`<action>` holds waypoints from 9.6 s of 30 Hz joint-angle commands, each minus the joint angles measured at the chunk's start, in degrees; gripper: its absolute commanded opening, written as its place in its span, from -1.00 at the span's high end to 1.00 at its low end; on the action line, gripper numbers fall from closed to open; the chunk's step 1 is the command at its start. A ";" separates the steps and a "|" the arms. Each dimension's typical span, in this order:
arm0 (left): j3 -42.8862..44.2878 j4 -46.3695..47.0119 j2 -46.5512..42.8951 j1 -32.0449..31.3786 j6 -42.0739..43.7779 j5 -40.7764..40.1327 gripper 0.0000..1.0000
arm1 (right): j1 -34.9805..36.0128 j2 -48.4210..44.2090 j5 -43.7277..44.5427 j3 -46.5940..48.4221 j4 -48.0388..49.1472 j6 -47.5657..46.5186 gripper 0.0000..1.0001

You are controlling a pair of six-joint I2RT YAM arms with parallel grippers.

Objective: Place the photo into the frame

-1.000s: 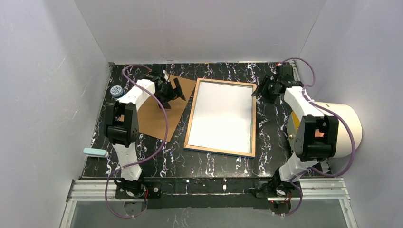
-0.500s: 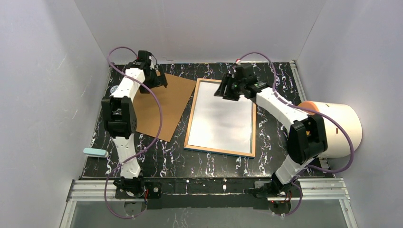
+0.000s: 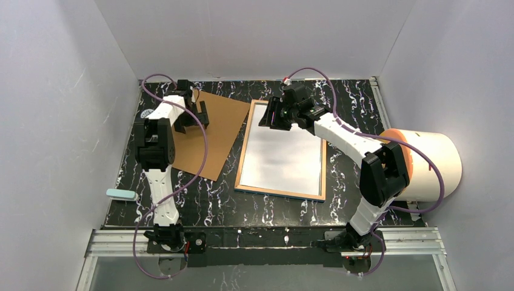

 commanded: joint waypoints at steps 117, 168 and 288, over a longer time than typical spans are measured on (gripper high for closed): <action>-22.63 4.71 -17.49 -1.76 -3.45 26.00 -0.76 | 3.29 11.91 -8.92 -3.64 28.98 22.67 -0.02; -18.85 1.10 -8.61 12.04 1.03 27.61 -0.67 | 3.42 17.41 4.79 6.66 0.44 15.31 -0.09; -47.30 15.80 -64.25 12.02 -64.53 14.76 0.70 | -0.94 16.26 -26.77 13.85 25.26 61.35 0.97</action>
